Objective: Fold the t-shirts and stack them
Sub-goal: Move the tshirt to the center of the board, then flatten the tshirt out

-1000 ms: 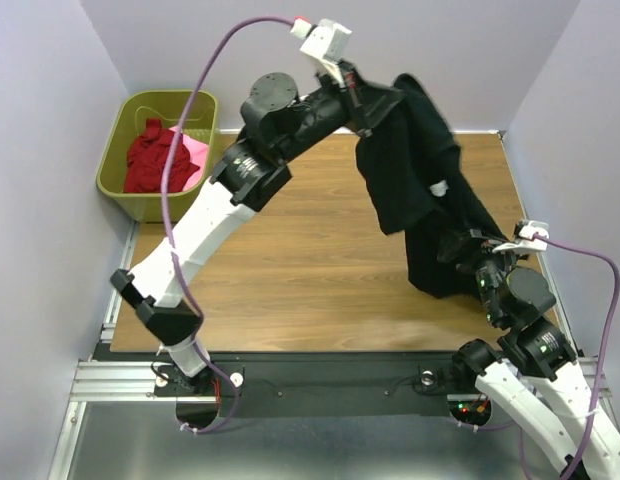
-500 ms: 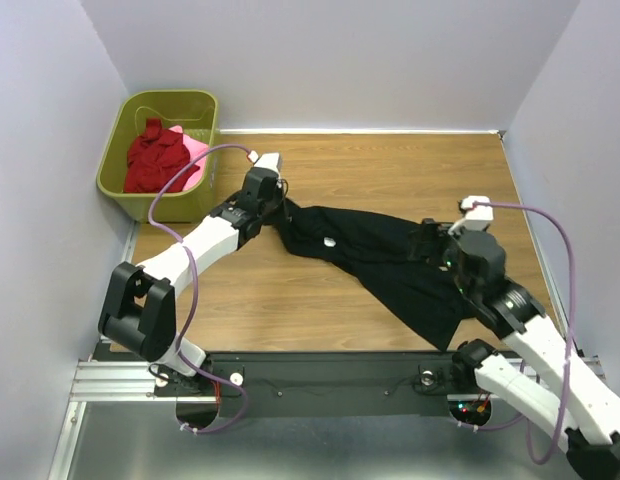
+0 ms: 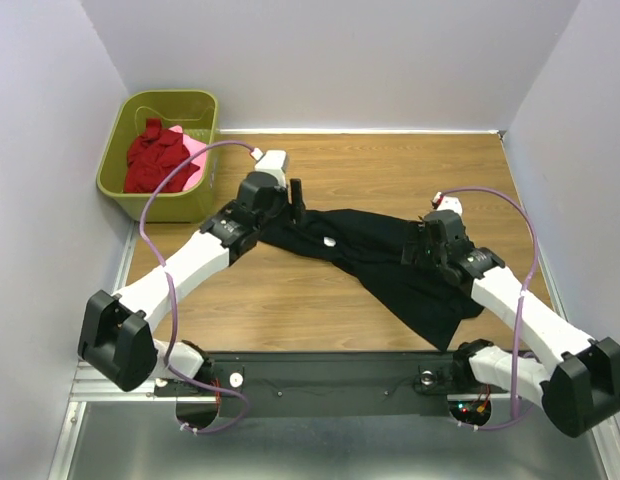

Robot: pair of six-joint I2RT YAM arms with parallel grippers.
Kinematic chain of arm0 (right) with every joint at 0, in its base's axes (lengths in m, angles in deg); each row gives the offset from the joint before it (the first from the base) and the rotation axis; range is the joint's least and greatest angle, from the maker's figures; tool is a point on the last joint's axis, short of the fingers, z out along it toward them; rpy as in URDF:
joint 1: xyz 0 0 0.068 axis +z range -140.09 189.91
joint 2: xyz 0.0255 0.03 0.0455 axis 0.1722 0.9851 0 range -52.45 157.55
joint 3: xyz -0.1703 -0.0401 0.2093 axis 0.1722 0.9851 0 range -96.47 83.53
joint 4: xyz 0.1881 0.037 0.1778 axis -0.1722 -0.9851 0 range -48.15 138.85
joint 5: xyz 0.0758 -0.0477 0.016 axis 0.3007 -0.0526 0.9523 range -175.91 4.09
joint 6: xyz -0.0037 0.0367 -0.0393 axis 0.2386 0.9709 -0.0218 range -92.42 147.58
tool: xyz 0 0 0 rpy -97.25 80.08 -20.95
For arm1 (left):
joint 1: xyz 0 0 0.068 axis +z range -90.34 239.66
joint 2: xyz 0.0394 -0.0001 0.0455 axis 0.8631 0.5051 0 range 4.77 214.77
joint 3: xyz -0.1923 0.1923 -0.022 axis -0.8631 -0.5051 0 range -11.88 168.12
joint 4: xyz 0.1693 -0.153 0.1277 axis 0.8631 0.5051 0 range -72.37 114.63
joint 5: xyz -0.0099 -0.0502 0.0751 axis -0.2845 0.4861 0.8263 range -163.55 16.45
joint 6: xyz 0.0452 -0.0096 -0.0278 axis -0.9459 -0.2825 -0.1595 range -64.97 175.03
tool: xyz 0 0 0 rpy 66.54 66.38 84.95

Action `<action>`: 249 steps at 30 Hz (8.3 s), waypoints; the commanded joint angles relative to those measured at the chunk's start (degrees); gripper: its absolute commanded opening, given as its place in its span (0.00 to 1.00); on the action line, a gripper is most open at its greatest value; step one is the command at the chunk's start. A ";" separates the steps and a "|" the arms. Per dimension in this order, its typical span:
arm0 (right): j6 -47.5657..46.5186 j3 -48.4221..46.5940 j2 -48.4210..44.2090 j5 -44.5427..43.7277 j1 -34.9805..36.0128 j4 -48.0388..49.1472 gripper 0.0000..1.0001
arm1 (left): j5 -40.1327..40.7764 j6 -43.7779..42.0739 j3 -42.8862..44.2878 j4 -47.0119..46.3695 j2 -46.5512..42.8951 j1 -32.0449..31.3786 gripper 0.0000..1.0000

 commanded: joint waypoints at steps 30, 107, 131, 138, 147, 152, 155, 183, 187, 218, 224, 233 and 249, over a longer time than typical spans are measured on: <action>-5.57 -14.01 28.69 11.88 -6.86 4.00 0.61 | -13.38 -4.95 4.94 -1.44 23.50 -6.97 0.57; 7.44 -4.51 29.48 13.83 -19.17 6.55 0.70 | -19.18 -3.64 5.38 -4.16 31.42 10.70 0.21; 4.90 -14.19 34.94 18.56 -22.77 6.73 0.71 | -21.02 11.38 -22.73 18.07 -28.13 9.64 0.00; 3.49 -11.20 30.89 23.75 -22.69 6.64 0.73 | -17.06 10.70 -17.30 15.80 -21.80 9.64 0.00; 4.45 -8.73 31.06 22.61 -22.69 6.46 0.72 | -15.31 6.21 -5.44 8.05 2.38 9.64 0.00; 5.07 -10.31 32.99 16.11 -22.86 6.55 0.71 | -17.16 5.16 3.09 8.32 9.79 9.20 0.13; 4.90 -12.60 35.72 15.75 -22.86 6.55 0.71 | -18.56 5.33 7.57 8.32 14.01 7.45 0.21; 1.56 -11.73 30.19 27.26 -22.95 7.25 0.71 | -19.17 4.81 -3.40 -2.31 2.24 11.65 0.83; 1.64 -10.93 28.34 28.58 -22.95 7.25 0.71 | -29.17 5.15 -7.79 -7.58 3.64 17.81 0.82; 1.64 -9.96 27.20 30.69 -22.86 6.73 0.72 | -50.65 13.50 -4.46 -25.08 21.67 19.75 0.60; 1.55 -9.53 26.94 30.69 -22.86 6.73 0.72 | -48.80 12.01 -5.60 -24.82 18.33 19.75 0.53; 1.38 -9.09 26.23 30.43 -22.86 6.73 0.72 | -48.10 12.36 -7.97 -24.64 15.78 19.75 0.43; 1.55 -8.38 26.14 28.94 -22.86 6.64 0.72 | -46.52 11.57 -6.66 -23.42 17.01 18.43 0.05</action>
